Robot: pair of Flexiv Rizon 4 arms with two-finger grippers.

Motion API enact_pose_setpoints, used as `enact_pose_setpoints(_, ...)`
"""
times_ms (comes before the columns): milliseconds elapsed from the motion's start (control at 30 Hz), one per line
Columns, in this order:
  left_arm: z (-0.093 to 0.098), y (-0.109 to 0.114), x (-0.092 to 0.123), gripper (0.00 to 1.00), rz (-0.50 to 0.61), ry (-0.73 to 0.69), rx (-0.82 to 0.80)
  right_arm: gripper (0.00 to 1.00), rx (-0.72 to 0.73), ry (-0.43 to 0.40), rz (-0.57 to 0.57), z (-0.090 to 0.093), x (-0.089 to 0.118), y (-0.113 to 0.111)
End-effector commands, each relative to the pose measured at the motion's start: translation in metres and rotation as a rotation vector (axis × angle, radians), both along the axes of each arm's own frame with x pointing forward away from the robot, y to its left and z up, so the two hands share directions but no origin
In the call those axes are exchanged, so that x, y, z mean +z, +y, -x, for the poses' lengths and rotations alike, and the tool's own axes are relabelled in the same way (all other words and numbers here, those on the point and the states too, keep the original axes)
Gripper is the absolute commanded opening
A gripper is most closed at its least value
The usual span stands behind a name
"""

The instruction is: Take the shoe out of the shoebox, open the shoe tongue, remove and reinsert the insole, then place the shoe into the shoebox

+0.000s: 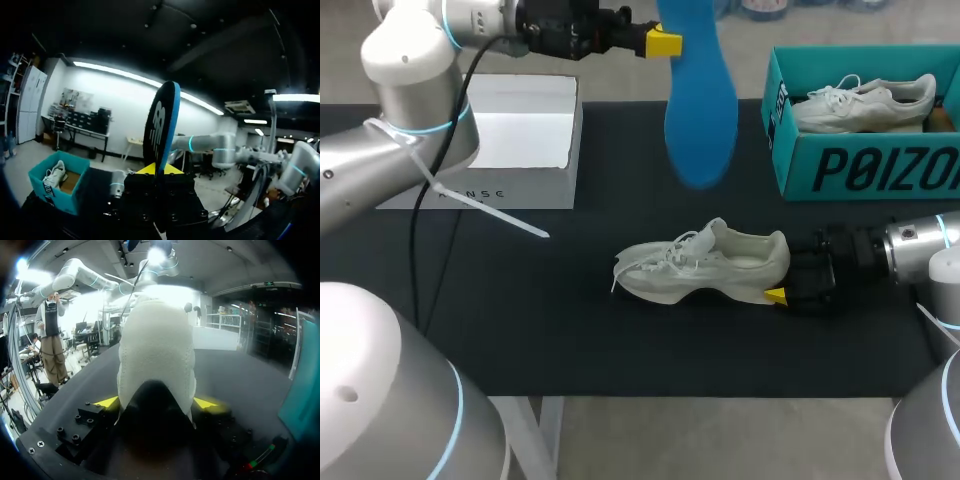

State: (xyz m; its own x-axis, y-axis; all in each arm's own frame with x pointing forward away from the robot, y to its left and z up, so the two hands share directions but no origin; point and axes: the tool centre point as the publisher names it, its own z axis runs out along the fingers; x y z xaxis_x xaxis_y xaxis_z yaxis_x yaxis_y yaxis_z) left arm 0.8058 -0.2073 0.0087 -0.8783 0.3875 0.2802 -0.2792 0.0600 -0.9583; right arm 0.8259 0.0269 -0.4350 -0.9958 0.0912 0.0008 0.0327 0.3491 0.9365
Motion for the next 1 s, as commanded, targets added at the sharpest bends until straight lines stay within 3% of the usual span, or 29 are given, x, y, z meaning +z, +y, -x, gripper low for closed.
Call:
enact_pose_setpoints(33, -0.01, -0.002, 0.003, 0.0, 0.0, 0.13, -0.106, 0.0, -0.002, 0.0, 0.002, 0.0, -0.004, 0.002)
enact_pose_setpoints(433, -0.012, 0.006, 0.015, 0.0, 0.007, 0.195, -0.155, 0.03, -0.002, 0.0, 0.002, 0.0, -0.004, 0.002)
enact_pose_setpoints(467, -0.012, 0.006, 0.015, 0.0, 0.007, 0.195, -0.155, 0.32, -0.002, 0.0, 0.002, 0.0, -0.004, 0.002)
enact_pose_setpoints(500, -0.012, 0.006, 0.015, 0.0, 0.007, 0.195, -0.155, 0.75, -0.002, 0.0, 0.002, 0.0, -0.004, 0.002)
enact_pose_setpoints(533, -0.012, 0.006, 0.015, 0.0, 0.007, 0.195, -0.155, 1.0, -0.002, 0.0, 0.002, 0.0, -0.004, 0.002)
enact_pose_setpoints(1000, -0.012, 0.006, 0.015, 0.0, 0.007, 0.195, -0.155, 1.0, -0.072, -0.036, 0.026, 0.0, 0.006, -0.021)
